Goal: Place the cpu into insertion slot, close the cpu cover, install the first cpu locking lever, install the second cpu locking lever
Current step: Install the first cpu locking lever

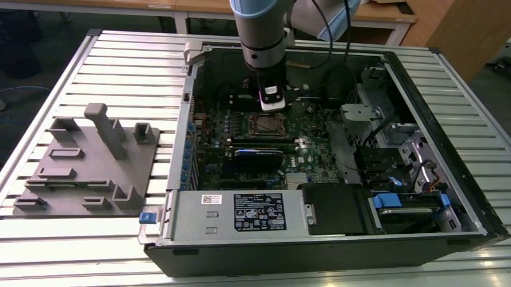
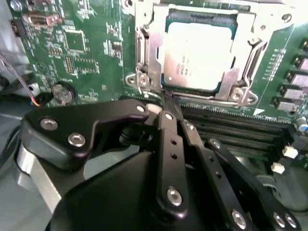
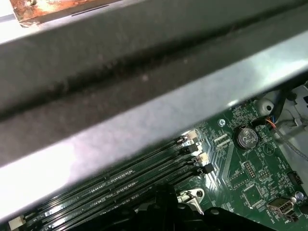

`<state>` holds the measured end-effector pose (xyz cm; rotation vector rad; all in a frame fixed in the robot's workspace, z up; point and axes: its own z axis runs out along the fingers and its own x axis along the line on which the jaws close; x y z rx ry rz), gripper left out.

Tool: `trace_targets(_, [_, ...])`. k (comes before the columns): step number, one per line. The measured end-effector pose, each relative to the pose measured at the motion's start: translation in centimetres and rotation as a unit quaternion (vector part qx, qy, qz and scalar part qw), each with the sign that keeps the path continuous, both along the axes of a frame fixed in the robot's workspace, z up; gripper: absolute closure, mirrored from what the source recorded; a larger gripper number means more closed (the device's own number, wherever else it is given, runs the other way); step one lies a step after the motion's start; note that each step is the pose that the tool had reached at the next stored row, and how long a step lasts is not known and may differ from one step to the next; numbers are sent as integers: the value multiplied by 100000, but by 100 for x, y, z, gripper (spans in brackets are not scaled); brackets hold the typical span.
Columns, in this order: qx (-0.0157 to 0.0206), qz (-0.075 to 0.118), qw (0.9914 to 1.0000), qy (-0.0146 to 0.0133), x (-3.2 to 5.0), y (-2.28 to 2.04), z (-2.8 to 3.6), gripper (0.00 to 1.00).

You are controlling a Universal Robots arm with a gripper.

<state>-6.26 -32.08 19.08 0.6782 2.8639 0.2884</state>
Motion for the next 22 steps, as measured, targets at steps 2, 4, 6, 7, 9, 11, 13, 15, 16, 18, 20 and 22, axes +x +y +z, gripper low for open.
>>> trace_targets(2, [7, 1, 100000, -2, 0, 1, 2, 89])
trace_targets(4, [10, -3, 100000, 3, 1, 2, 16, 89])
trace_targets(6, [13, -1, 100000, 31, 1, 2, 45, 89])
trace_targets(7, [13, 0, 100000, 44, 2, 2, 63, 89])
trace_targets(9, [12, -1, 100000, 60, 1, 2, 97, 89])
trace_targets(11, [11, 2, 100000, 68, 2, 2, 131, 89])
trace_targets(13, [6, 1, 100000, 78, 2, 2, 139, 89])
trace_targets(15, [-16, 5, 100000, 79, 2, 1, 139, 89])
trace_targets(16, [-26, 3, 100000, 81, 2, 1, 139, 89])
trace_targets(18, [-566, -1, 99998, 82, 2, 2, 139, 89])
trace_targets(20, [-1803, -4, 99984, 128, 3, 2, 139, 89])
trace_targets(22, [-3027, -1, 99954, 255, 5, 2, 139, 89])
